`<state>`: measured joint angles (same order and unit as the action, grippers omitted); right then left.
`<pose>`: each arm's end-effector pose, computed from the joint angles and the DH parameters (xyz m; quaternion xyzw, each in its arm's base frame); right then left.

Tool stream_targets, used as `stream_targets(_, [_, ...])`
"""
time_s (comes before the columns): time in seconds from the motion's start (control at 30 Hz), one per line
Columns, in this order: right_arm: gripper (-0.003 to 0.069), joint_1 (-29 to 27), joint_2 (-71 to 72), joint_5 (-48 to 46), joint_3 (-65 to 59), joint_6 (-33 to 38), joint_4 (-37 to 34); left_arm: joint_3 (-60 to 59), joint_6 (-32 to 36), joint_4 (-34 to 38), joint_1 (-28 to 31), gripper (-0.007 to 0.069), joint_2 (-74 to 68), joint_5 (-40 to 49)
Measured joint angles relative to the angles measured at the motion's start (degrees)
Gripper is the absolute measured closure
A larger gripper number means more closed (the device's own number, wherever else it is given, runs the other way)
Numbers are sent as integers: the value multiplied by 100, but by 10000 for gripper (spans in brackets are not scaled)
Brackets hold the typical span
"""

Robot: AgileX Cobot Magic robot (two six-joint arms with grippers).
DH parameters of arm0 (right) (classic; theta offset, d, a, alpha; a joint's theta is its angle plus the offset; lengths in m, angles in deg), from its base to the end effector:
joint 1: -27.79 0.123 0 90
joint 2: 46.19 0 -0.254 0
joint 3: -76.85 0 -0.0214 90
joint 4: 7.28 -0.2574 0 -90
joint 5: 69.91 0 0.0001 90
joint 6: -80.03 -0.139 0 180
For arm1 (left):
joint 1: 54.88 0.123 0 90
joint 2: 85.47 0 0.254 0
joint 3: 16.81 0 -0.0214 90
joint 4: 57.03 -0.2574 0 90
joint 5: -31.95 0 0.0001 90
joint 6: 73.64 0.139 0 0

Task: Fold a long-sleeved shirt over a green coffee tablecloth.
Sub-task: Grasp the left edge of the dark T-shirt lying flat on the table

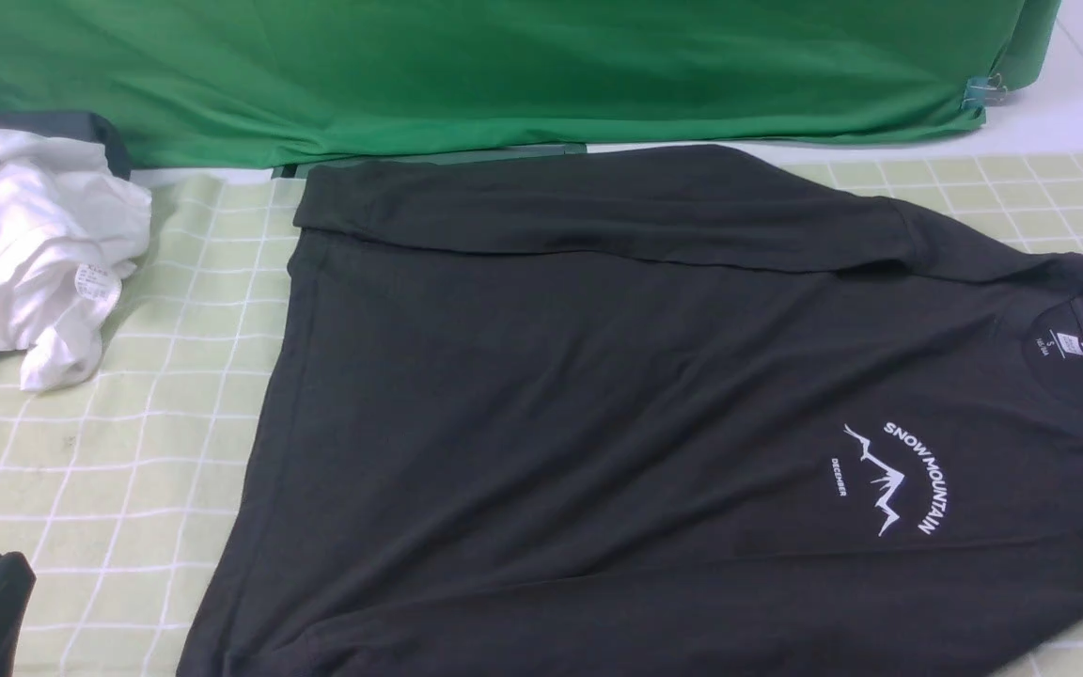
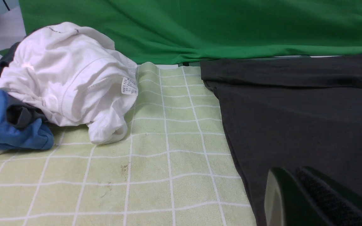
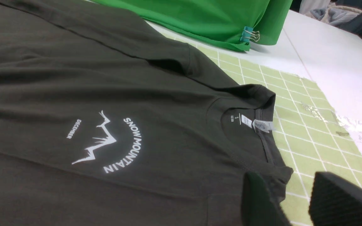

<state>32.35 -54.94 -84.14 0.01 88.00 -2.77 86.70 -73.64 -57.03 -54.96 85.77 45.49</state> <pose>0.1407 0.0085 0.1791 -0.1062 0.7574 -0.0511 0.6423 0.1411 -0.0002 0.1830 0.0005 0.7592 -0.0005 0.6508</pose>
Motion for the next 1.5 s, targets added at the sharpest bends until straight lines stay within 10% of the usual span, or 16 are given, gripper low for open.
stream_targets(1.5, [414, 0, 0, 79, 0, 0, -2, 0, 0, 54, 0, 589, 0, -301])
